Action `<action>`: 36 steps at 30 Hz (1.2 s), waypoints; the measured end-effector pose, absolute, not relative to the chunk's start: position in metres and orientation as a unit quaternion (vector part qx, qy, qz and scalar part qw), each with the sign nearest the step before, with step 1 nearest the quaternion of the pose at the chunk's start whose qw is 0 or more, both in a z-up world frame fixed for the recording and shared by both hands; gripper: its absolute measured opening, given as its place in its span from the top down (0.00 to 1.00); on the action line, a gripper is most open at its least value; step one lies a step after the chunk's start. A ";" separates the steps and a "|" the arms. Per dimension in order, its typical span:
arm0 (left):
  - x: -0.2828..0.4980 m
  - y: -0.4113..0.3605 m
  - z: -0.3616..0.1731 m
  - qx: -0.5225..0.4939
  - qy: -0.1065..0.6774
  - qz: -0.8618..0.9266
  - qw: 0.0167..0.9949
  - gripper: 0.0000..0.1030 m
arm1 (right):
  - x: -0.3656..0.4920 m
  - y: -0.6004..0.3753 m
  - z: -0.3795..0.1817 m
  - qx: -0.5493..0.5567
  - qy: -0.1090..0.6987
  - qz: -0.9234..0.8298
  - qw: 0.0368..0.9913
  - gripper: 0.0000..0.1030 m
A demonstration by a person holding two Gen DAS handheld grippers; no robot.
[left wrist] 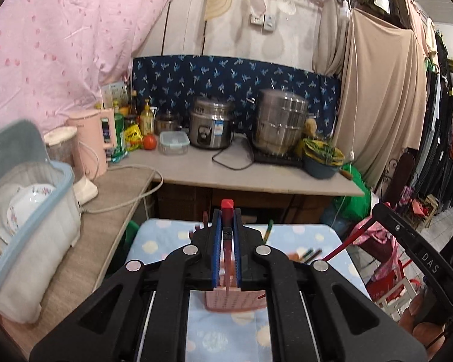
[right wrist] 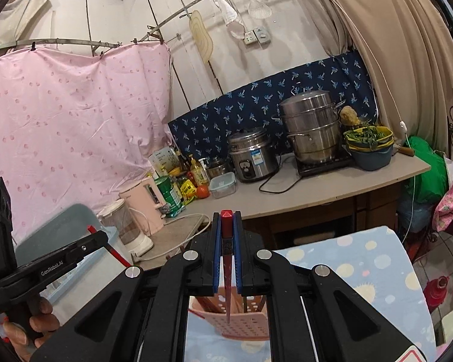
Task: Organize utensils
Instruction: 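Lift both red chopsticks and lower them into the pink basket, then open both tools to release the red chopsticks into the basket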
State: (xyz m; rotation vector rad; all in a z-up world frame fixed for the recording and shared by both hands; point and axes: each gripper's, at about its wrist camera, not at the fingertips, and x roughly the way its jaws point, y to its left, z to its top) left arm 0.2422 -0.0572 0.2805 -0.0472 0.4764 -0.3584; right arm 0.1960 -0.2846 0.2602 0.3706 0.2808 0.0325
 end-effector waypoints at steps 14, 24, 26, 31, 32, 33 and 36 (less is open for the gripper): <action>0.294 -0.070 0.266 -0.030 0.251 -0.165 0.953 0.93 | 0.257 -0.295 0.215 0.175 0.194 -0.007 0.965 0.93; 0.316 -0.077 0.226 -0.026 0.291 -0.161 0.943 0.93 | 0.278 -0.284 0.182 0.164 0.234 -0.001 0.958 0.93; 0.320 -0.077 0.220 -0.029 0.298 -0.160 0.941 0.93 | 0.280 -0.283 0.178 0.165 0.240 0.002 0.957 0.93; 0.324 -0.074 0.212 -0.038 0.308 -0.154 0.938 0.71 | 0.277 -0.286 0.178 0.172 0.236 0.000 0.956 0.76; 0.324 -0.073 0.212 -0.039 0.307 -0.153 0.939 0.66 | 0.276 -0.286 0.179 0.173 0.234 0.000 0.957 0.76; 0.323 -0.072 0.212 -0.038 0.304 -0.150 0.940 0.65 | 0.275 -0.287 0.180 0.173 0.233 0.000 0.957 0.76; 0.320 -0.072 0.213 -0.033 0.302 -0.148 0.941 0.62 | 0.271 -0.287 0.183 0.174 0.229 0.000 0.958 0.75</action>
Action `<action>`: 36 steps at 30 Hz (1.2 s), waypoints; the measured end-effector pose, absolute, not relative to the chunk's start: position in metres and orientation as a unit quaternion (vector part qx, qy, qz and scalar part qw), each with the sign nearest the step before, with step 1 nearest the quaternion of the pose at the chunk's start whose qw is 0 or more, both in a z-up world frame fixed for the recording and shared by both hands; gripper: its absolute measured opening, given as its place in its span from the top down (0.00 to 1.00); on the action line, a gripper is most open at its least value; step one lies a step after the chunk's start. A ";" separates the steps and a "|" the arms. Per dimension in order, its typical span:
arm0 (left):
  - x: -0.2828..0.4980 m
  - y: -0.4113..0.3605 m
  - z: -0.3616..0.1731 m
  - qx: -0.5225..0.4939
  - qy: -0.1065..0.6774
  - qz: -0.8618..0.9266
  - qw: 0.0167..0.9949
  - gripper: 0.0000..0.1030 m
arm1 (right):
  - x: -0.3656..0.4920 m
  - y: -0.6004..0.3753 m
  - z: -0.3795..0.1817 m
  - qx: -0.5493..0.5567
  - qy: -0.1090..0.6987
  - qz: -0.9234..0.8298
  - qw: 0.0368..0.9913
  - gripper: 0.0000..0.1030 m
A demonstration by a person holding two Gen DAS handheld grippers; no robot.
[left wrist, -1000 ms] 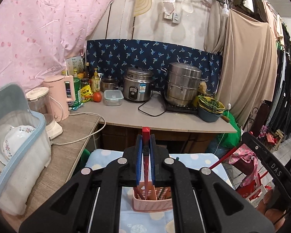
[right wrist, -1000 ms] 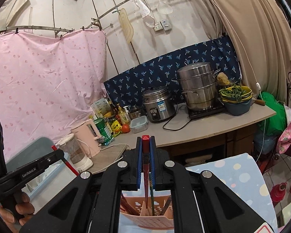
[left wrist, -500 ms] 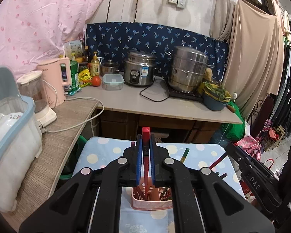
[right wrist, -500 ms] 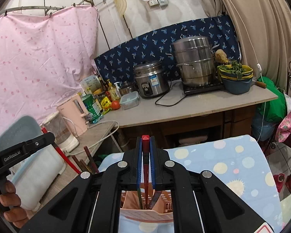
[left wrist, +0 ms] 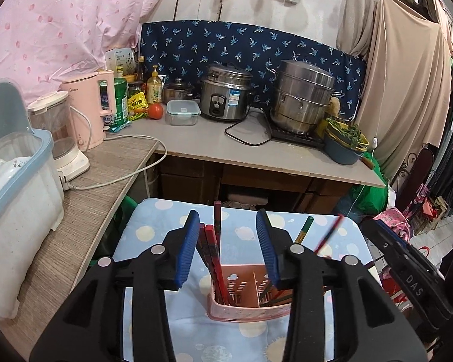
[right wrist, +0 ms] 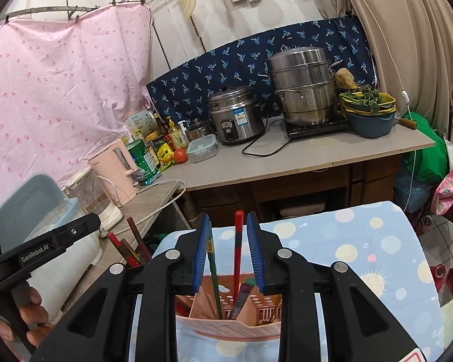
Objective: Organize utensils
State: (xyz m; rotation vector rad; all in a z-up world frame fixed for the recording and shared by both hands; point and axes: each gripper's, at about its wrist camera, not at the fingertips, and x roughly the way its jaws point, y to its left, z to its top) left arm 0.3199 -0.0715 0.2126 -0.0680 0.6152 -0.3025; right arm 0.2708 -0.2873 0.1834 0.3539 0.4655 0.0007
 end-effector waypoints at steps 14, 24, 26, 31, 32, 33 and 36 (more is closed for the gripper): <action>0.284 -0.073 0.210 0.005 0.289 -0.130 0.948 0.47 | 0.224 -0.258 0.181 0.119 0.236 -0.005 0.965 0.65; 0.246 -0.073 0.189 0.032 0.301 -0.115 0.946 0.39 | 0.183 -0.245 0.164 0.106 0.257 -0.014 0.961 0.57; 0.238 -0.074 0.186 0.038 0.300 -0.110 0.947 0.38 | 0.176 -0.244 0.163 0.105 0.259 -0.019 0.960 0.54; 0.219 -0.076 0.180 0.054 0.294 -0.096 0.949 0.31 | 0.156 -0.240 0.161 0.096 0.259 -0.035 0.960 0.40; 0.217 -0.075 0.179 0.055 0.295 -0.096 0.949 0.29 | 0.153 -0.239 0.161 0.094 0.259 -0.037 0.961 0.39; 0.213 -0.076 0.177 0.057 0.295 -0.096 0.949 0.28 | 0.149 -0.239 0.160 0.092 0.260 -0.041 0.960 0.39; 0.203 -0.077 0.172 0.065 0.297 -0.091 0.948 0.25 | 0.142 -0.238 0.158 0.092 0.264 -0.048 0.959 0.34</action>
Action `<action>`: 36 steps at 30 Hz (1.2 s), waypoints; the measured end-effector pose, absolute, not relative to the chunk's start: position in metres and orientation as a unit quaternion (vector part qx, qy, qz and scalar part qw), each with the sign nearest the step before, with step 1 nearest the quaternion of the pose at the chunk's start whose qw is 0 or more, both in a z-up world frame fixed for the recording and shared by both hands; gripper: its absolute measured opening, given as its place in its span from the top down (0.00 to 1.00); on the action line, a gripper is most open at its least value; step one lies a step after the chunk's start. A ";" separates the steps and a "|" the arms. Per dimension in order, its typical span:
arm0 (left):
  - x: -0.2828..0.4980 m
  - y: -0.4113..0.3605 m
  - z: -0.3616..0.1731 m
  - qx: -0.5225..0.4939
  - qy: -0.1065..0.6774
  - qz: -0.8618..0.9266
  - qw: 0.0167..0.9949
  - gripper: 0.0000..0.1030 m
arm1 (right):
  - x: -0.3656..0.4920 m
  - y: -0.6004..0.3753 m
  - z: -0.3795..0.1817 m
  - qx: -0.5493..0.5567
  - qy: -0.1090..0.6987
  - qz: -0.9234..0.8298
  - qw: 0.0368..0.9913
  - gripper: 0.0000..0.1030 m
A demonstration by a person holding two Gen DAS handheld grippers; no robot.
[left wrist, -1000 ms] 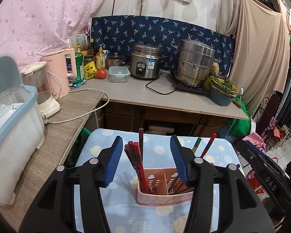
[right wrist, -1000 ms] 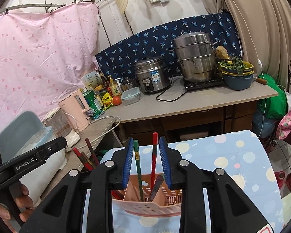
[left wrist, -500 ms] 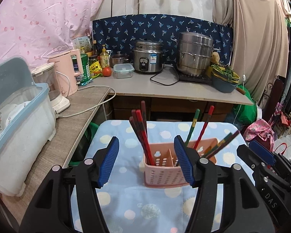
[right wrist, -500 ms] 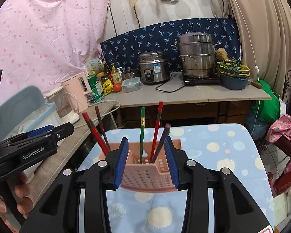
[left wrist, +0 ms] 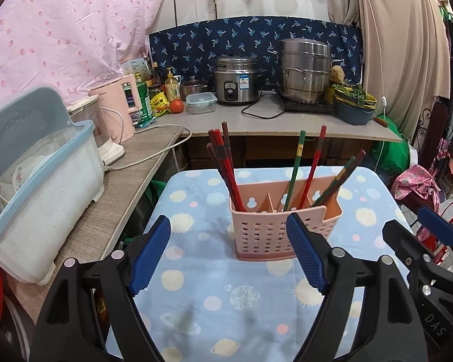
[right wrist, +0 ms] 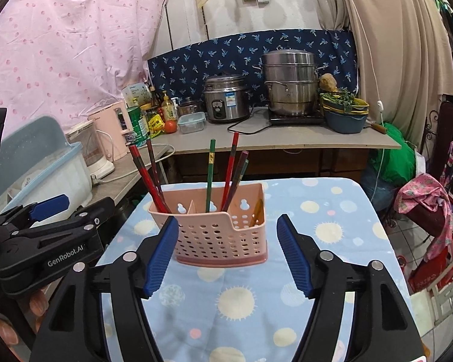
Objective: Organize utensils
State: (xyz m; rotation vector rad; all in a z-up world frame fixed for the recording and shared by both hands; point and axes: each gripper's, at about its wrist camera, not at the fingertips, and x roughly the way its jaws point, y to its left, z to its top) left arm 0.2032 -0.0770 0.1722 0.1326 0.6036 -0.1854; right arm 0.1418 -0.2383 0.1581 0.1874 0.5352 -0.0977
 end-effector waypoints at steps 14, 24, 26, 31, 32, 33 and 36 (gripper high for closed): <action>0.181 -0.071 0.151 0.065 0.314 -0.074 0.944 0.12 | 0.123 -0.232 0.145 0.077 0.278 -0.063 0.955 0.18; 0.176 -0.066 0.131 0.066 0.335 -0.072 0.937 0.11 | 0.121 -0.229 0.129 0.077 0.302 -0.063 0.948 0.06; 0.176 -0.064 0.129 0.065 0.338 -0.071 0.936 0.11 | 0.121 -0.229 0.127 0.075 0.304 -0.065 0.948 0.06; 0.176 -0.062 0.123 0.067 0.344 -0.068 0.934 0.10 | 0.121 -0.227 0.123 0.070 0.305 -0.072 0.947 0.06; 0.176 -0.062 0.123 0.068 0.344 -0.066 0.934 0.10 | 0.122 -0.227 0.122 0.071 0.307 -0.071 0.946 0.07; 0.176 -0.061 0.122 0.069 0.345 -0.065 0.934 0.09 | 0.122 -0.227 0.120 0.072 0.309 -0.071 0.946 0.07; 0.177 -0.061 0.120 0.072 0.346 -0.062 0.933 0.09 | 0.123 -0.227 0.117 0.072 0.313 -0.075 0.944 0.07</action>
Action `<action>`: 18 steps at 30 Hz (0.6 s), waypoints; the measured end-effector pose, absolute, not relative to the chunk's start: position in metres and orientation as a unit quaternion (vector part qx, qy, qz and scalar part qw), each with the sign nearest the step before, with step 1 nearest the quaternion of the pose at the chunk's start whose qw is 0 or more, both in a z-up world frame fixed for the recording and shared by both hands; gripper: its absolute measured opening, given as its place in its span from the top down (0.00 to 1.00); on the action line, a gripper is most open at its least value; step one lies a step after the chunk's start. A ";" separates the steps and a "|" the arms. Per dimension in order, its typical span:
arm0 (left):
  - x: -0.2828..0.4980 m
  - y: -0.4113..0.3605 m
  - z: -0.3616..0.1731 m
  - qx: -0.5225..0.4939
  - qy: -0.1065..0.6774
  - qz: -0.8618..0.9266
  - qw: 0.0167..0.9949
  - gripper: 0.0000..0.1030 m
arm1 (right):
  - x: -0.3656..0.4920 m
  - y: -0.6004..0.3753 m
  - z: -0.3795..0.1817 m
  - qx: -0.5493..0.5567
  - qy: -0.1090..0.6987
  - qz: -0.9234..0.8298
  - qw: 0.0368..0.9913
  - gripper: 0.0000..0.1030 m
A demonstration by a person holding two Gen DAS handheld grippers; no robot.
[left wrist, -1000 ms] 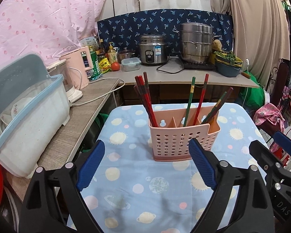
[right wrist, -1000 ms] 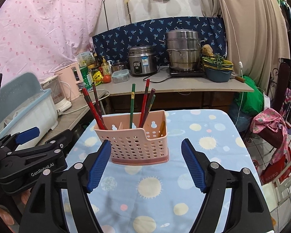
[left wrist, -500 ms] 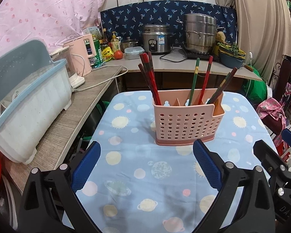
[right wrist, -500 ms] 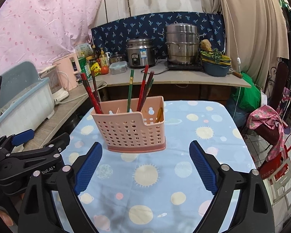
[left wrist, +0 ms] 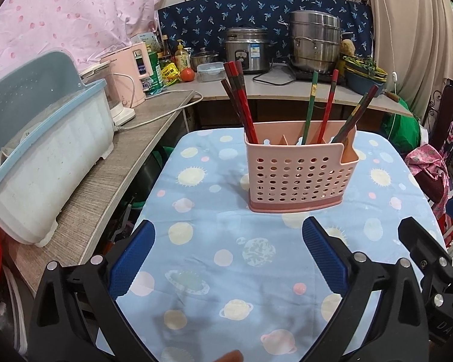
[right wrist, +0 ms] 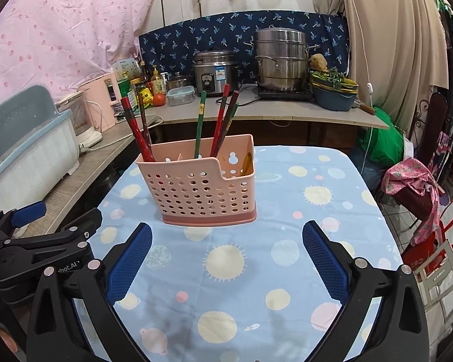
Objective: Organize utensils
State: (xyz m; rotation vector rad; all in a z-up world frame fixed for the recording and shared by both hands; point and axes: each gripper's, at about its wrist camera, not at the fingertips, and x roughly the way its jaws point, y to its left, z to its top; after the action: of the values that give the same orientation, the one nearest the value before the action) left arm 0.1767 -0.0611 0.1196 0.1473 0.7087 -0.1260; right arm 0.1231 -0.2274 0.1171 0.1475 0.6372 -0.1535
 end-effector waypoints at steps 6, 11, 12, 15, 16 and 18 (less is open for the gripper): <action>0.178 -0.061 0.116 0.075 0.349 -0.059 0.932 0.08 | 0.125 -0.227 0.112 0.070 0.319 -0.077 0.942 0.07; 0.179 -0.064 0.113 0.080 0.352 -0.058 0.931 0.08 | 0.125 -0.228 0.109 0.072 0.322 -0.078 0.941 0.07; 0.179 -0.064 0.112 0.081 0.353 -0.058 0.930 0.08 | 0.126 -0.228 0.108 0.073 0.323 -0.078 0.940 0.07; 0.180 -0.065 0.111 0.082 0.354 -0.059 0.930 0.08 | 0.127 -0.228 0.107 0.074 0.325 -0.079 0.940 0.07; 0.180 -0.065 0.110 0.083 0.355 -0.059 0.929 0.08 | 0.127 -0.228 0.107 0.075 0.325 -0.079 0.939 0.07; 0.181 -0.065 0.109 0.083 0.356 -0.058 0.929 0.08 | 0.128 -0.228 0.106 0.074 0.327 -0.080 0.939 0.06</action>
State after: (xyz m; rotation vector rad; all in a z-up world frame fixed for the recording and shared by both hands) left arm 0.1807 -0.0655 0.1094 0.1708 0.7300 -0.1190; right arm 0.1281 -0.2281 0.1061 0.1520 0.6668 -0.1626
